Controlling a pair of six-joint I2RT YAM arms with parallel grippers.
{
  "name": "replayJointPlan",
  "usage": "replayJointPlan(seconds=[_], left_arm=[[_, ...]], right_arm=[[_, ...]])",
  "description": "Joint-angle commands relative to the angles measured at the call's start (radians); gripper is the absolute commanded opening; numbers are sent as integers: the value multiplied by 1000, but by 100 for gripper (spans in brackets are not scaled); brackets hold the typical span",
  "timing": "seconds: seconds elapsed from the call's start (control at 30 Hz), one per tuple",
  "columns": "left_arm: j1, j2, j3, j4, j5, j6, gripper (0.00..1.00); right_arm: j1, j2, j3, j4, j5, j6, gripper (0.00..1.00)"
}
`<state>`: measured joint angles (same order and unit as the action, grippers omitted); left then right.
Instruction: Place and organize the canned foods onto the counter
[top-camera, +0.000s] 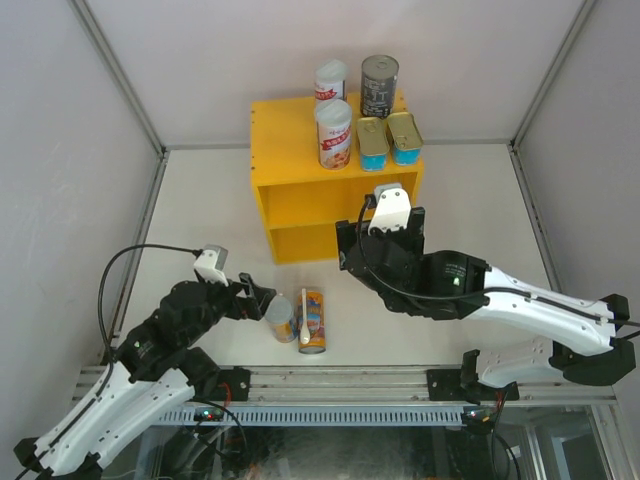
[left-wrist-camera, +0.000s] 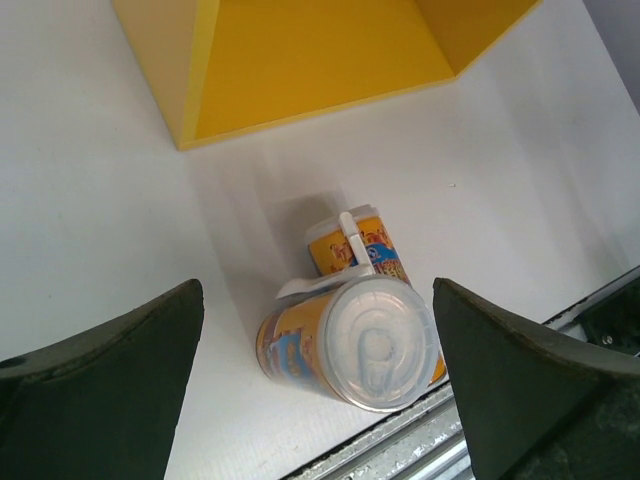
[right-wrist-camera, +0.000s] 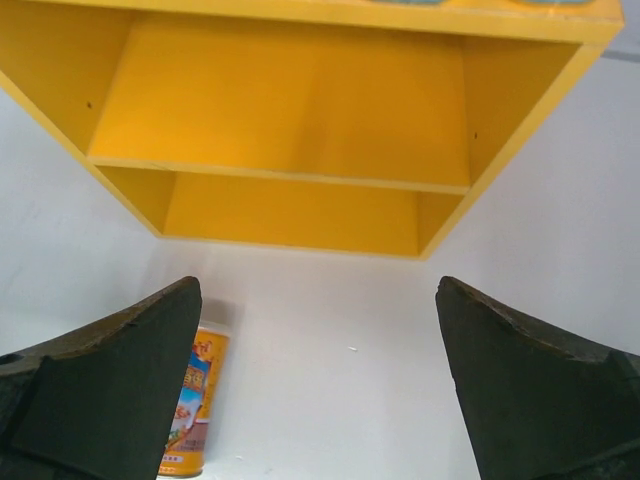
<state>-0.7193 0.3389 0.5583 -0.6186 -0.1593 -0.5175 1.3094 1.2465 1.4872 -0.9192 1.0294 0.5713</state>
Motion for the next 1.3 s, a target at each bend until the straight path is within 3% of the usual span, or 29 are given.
replayJointPlan(seconds=[0.0,0.4,0.77,1.27], left_arm=[[-34,23,-3,97,-50,52,100],[-204,39,-38,119,-149,47,96],[-451,79,-70,135,-421,-19,96],[-648,111,-128,178,-565,-90,96]], right_arm=[[-8,-51,-42,-5,52,96,100],[-128,-188,-184,95,-77,104,100],[-164,-173,-186,115,-137,47,99],[-197,-168,-197,142,-203,3,99]])
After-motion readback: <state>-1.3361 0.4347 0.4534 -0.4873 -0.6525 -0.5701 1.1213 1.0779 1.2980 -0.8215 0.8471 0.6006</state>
